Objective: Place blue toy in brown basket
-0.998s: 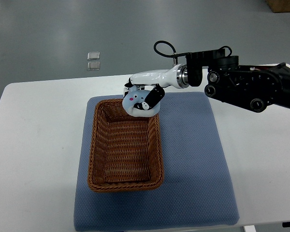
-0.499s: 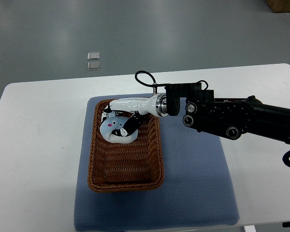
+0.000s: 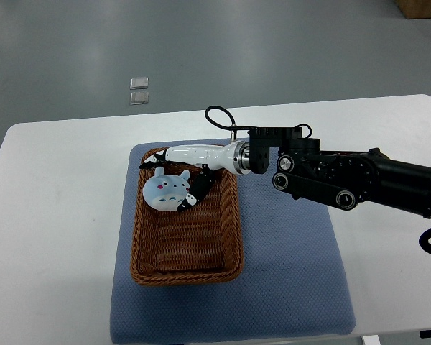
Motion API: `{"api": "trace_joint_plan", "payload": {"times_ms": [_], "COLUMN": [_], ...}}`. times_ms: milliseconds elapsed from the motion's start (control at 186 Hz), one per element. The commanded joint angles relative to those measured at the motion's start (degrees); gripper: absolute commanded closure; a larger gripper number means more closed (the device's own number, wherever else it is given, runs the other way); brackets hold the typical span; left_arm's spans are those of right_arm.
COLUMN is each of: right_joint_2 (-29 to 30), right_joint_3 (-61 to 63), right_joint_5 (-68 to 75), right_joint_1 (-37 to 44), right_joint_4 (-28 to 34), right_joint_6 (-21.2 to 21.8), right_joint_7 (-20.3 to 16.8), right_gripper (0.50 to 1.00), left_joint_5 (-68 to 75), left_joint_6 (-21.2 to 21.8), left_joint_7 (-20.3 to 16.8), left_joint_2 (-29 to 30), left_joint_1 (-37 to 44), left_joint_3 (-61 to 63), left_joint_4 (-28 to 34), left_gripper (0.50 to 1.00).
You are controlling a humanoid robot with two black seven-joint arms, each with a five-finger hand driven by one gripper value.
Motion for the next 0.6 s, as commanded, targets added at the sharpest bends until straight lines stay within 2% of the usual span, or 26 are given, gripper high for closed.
{"api": "trace_joint_plan", "payload": {"times_ms": [0, 123, 483, 596], "right_joint_2": [-1.44, -3.47, -2.33, -2.15], "right_joint_3": [4.83, 11.07, 28.47, 32.78], "right_joint_5": [1.42, 6.6, 12.5, 18.74], "right_joint_1": [-0.11, -1.34, -8.2, -10.31], "right_joint_4": [-0.98, -3.88, -10.65, -13.2], "right_joint_6": [0.47, 0.65, -1.02, -1.2], "right_joint_7": [0.0, 0.0, -0.09, -0.09], "right_gripper": [0.595, 0.597, 0.597, 0.595], "left_joint_5": [0.02, 0.02, 0.02, 0.02], "left_joint_6": [0.04, -0.05, 0.04, 0.04], "left_joint_7": [0.01, 0.01, 0.01, 0.01], "left_joint_2": [0.0, 0.0, 0.0, 0.0], "left_joint_1": [0.0, 0.0, 0.0, 0.0], "left_joint_3": [0.0, 0.0, 0.0, 0.0], "left_joint_4": [0.0, 0.0, 0.0, 0.0], "left_gripper": [0.5, 0.5, 0.5, 0.5]}}
